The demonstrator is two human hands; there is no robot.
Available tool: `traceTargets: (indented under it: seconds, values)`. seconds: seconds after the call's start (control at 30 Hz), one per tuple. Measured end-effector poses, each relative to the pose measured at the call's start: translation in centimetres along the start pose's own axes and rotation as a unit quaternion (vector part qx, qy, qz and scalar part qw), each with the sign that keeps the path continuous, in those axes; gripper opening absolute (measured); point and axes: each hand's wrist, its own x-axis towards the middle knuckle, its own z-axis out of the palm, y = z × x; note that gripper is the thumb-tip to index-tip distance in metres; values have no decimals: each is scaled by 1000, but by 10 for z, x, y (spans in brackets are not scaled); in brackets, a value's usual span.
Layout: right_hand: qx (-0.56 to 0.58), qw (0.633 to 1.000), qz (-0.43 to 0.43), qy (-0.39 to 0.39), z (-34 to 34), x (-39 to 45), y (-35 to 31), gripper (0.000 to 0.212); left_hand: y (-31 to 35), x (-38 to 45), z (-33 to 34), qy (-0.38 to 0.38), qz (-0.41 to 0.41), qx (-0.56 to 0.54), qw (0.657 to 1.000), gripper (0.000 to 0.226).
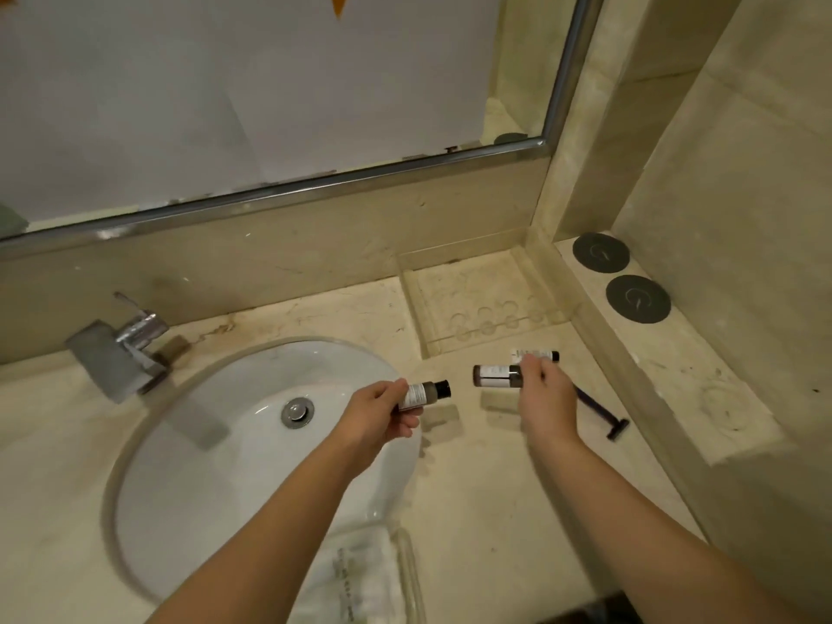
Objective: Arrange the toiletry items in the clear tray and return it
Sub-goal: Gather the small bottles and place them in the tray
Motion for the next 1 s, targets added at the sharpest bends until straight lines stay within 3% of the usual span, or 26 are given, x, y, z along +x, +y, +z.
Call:
traceTargets:
  seconds: [0.17,0.3,0.4,0.57,0.77,0.9,1.0]
  values:
    - [37,987,111,-109,18,-61,-12,38,-11,-33,-36,-47,-19,-22,998,25]
    - [140,954,213,-160,34,-119,-15,36,-32,-71,-73,-54,-6,-44,998,16]
    - [164,933,244,-205,44,-150,-7,29,-51,-96,-101,-58,10,-49,997,7]
    - [174,915,219,-291,56,-190,10,9,-82,-128,-143,-59,29,-44,997,20]
    - [170,903,165,-358,67,-228,21,16,-114,-150,-175,-28,43,-13,999,24]
    - [89,911,128,-383,74,-241,26,28,-126,-160,-187,-30,48,-17,998,33]
    - [17,907,130,-401,79,-249,29,22,-131,-166,-192,-22,53,7,998,32]
